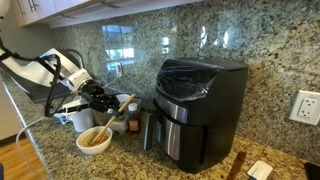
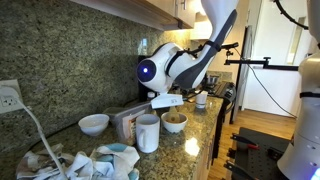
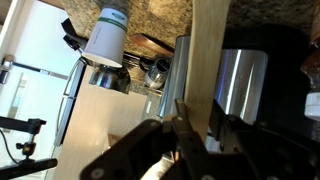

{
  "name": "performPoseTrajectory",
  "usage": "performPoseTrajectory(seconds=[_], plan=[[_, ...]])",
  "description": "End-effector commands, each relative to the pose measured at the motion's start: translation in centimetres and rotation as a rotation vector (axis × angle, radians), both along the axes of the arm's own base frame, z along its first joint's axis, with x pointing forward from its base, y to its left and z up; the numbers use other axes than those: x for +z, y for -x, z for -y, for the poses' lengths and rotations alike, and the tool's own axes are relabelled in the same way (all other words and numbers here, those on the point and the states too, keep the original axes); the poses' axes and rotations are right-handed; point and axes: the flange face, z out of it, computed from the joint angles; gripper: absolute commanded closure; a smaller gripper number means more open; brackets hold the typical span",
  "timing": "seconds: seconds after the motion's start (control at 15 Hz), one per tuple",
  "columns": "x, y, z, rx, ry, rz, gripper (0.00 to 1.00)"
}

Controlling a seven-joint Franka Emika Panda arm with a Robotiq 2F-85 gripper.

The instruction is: Use the wooden spoon to mix the contents in the bowl

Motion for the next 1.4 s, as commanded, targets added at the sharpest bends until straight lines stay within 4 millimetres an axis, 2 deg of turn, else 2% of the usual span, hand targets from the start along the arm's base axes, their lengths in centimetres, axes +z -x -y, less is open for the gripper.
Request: performPoseTrajectory(seconds=[0.0,0.67,0.93,1.33], plan=[[0.7,-0.6,0.5,-0.028,-0.013,0.057,0.93],[0.7,0.2,1.0,0.002,0.167,0.017,0.93],[0.0,0.4,0.5,0.014,0.129,-0.039,0.93],[-0.3,0.1,0.5,-0.011,0.024,-0.030,0.93]])
